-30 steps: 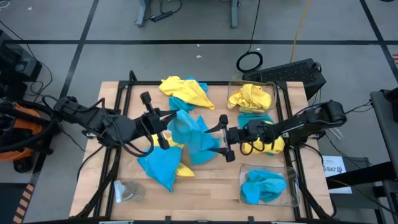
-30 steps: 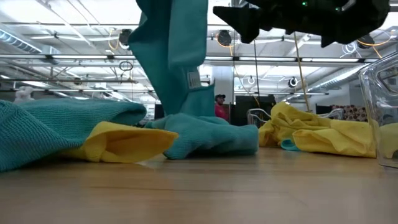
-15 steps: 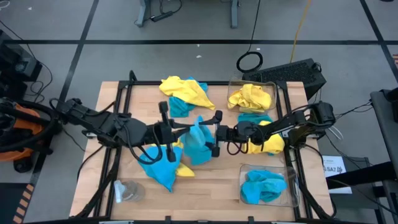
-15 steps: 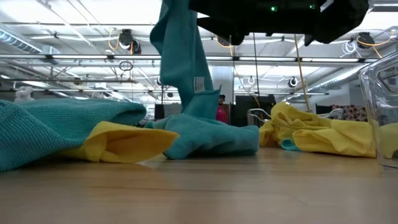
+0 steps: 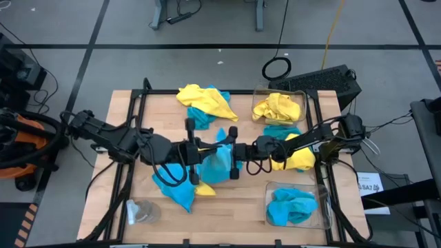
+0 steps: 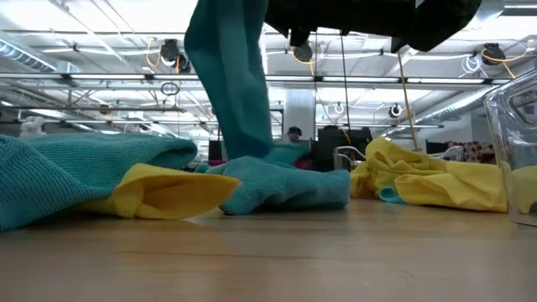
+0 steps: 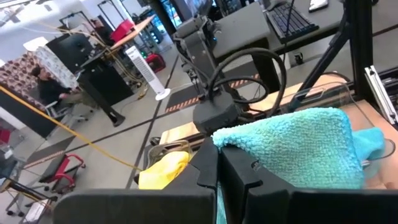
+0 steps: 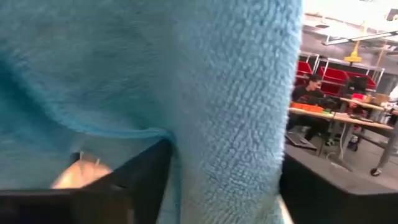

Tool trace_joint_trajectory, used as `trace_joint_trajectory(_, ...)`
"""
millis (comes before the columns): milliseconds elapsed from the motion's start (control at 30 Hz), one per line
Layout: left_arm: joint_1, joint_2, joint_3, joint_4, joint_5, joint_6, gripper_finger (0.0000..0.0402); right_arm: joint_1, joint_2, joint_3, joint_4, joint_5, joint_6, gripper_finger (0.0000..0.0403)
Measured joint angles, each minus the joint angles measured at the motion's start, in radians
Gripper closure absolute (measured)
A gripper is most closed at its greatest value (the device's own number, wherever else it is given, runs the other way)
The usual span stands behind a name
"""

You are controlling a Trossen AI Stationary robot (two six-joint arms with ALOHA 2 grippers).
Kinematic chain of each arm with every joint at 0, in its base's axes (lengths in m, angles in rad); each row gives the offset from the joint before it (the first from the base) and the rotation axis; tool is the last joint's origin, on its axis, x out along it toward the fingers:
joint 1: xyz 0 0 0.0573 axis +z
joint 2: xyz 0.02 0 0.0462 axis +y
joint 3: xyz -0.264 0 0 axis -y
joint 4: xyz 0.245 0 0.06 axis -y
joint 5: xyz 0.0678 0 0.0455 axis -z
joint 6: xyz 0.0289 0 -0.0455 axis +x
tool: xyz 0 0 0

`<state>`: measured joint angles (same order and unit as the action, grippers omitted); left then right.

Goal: Sort microfiber towel by color & place in baskets
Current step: Put the blue microfiber cloth into the bottom transparent bin

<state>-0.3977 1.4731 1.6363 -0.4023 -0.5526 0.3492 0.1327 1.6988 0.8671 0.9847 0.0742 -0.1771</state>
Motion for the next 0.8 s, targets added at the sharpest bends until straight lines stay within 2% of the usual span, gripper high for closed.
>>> trace_joint_trajectory(67,0.0,-0.001,0.0,0.0,0.0,0.0,0.0398,0.004,0.002,0.007,-0.008,-0.008,0.0,0.0198)
trace_joint_trajectory(233,-0.001,-0.001,0.0,0.0,0.0,0.001,0.0398,0.008,0.002,0.009,-0.023,-0.031,-0.033,0.0362)
trace_joint_trajectory(267,-0.001,-0.001,0.0,0.0,0.0,0.0,0.0398,0.01,0.002,0.009,-0.029,-0.031,-0.042,0.0381)
trace_joint_trajectory(500,-0.011,-0.001,0.0,-0.006,-0.002,-0.004,0.038,0.024,-0.018,0.009,-0.054,-0.023,-0.072,0.0399)
trace_joint_trajectory(667,-0.04,-0.001,0.0,-0.016,-0.052,-0.004,0.0334,0.048,-0.106,0.009,-0.13,-0.023,-0.115,0.0401)
trace_joint_trajectory(800,-0.057,-0.001,0.0,-0.068,-0.079,-0.029,0.0291,0.079,-0.216,0.009,-0.277,-0.022,-0.16,0.0402)
